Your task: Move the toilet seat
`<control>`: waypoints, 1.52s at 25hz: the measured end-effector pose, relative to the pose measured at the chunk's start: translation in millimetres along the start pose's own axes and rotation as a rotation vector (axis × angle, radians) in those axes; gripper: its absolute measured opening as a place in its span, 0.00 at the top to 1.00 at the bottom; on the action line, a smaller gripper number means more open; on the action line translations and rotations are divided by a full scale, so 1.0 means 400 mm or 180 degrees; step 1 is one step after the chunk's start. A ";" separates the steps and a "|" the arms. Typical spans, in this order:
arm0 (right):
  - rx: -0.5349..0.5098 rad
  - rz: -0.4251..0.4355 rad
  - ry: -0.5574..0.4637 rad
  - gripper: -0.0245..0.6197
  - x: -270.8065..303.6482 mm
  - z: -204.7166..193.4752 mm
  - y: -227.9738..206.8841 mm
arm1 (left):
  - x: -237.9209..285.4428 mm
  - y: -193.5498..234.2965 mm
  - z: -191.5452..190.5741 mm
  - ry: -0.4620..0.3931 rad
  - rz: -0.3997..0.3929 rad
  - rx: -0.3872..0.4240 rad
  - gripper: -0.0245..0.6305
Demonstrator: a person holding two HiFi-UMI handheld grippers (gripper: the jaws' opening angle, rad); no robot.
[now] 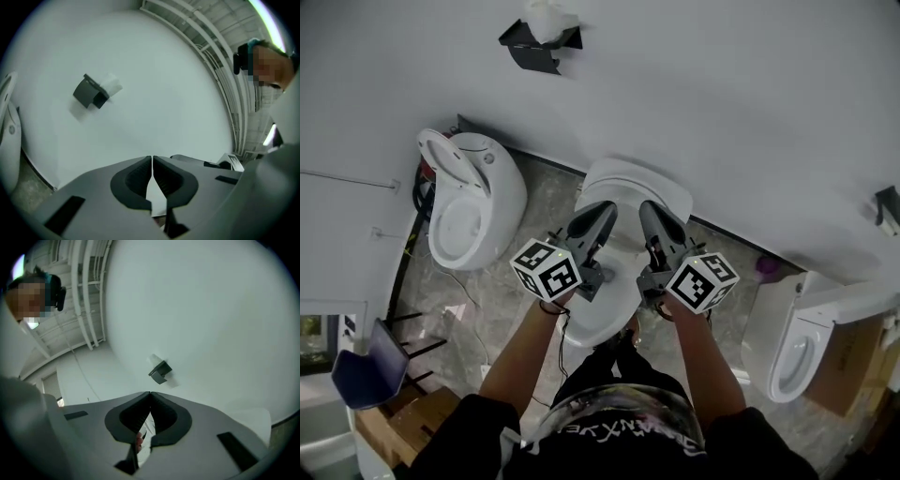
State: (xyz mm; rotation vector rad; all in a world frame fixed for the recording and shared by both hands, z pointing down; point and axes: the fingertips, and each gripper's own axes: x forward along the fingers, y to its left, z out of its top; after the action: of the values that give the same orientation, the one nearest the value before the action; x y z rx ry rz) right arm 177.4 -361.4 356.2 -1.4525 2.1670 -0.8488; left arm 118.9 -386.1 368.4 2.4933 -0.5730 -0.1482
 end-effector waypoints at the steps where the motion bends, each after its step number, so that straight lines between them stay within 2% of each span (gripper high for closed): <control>1: -0.0160 0.0041 0.0024 0.96 -0.003 0.008 0.031 | -0.016 -0.020 0.021 0.0010 -0.0012 0.0133 0.92; 5: -0.0661 0.0267 0.0032 0.96 -0.022 0.026 0.143 | -0.078 -0.095 0.082 0.0086 0.0001 0.0595 0.92; 12: -0.1346 0.0407 0.0148 0.96 -0.040 0.046 0.302 | -0.161 -0.203 0.187 -0.0007 -0.0130 0.1050 0.92; 17: -0.1717 0.0538 0.0248 0.96 -0.059 0.056 0.399 | -0.210 -0.267 0.239 -0.0002 -0.0257 0.1394 0.92; 27: -0.2304 0.0830 0.0486 0.96 -0.089 0.036 0.540 | -0.315 -0.330 0.289 0.0041 -0.0378 0.1768 0.92; 32: -0.2407 0.0878 0.0511 0.96 -0.092 0.026 0.562 | -0.338 -0.343 0.291 0.0082 -0.0362 0.1953 0.92; 38: -0.2447 0.0892 0.0550 0.96 -0.084 0.018 0.568 | -0.351 -0.343 0.294 0.0139 -0.0343 0.1975 0.92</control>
State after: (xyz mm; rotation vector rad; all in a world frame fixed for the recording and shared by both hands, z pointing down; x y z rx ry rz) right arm 39.4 -269.1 197.1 -1.3426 2.9212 -0.0154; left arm 16.2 -283.1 191.9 3.1206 -0.5224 0.0557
